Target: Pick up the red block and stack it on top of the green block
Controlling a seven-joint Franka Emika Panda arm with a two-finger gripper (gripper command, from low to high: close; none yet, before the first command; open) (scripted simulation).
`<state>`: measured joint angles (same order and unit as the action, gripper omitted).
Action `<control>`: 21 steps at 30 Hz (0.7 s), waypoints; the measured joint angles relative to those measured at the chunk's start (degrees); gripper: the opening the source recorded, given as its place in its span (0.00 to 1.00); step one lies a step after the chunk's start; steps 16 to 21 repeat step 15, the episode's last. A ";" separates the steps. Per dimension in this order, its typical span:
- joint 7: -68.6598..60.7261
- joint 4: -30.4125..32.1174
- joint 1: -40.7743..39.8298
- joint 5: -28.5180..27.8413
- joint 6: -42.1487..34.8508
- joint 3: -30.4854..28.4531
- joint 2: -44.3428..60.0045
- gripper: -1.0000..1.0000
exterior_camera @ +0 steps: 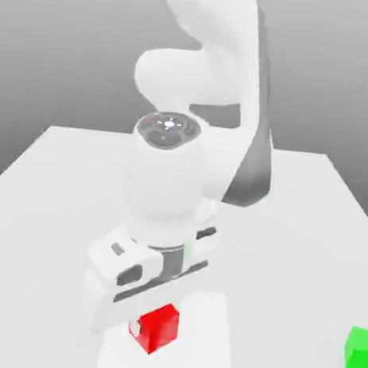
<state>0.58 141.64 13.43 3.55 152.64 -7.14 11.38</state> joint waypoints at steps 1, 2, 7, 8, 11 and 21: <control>-0.18 -0.63 1.44 -0.54 -0.67 1.40 -0.03 0.00; -0.36 -1.24 2.91 -1.09 -1.30 2.77 -0.06 0.00; -0.95 -4.12 10.37 -4.02 -4.14 9.78 -0.09 0.00; -1.02 -4.99 11.93 -4.75 -4.16 11.12 0.75 0.00; -0.39 -8.04 16.19 -7.83 -0.41 13.34 7.56 0.00; -0.16 -8.40 16.76 -8.36 0.71 13.35 9.04 1.00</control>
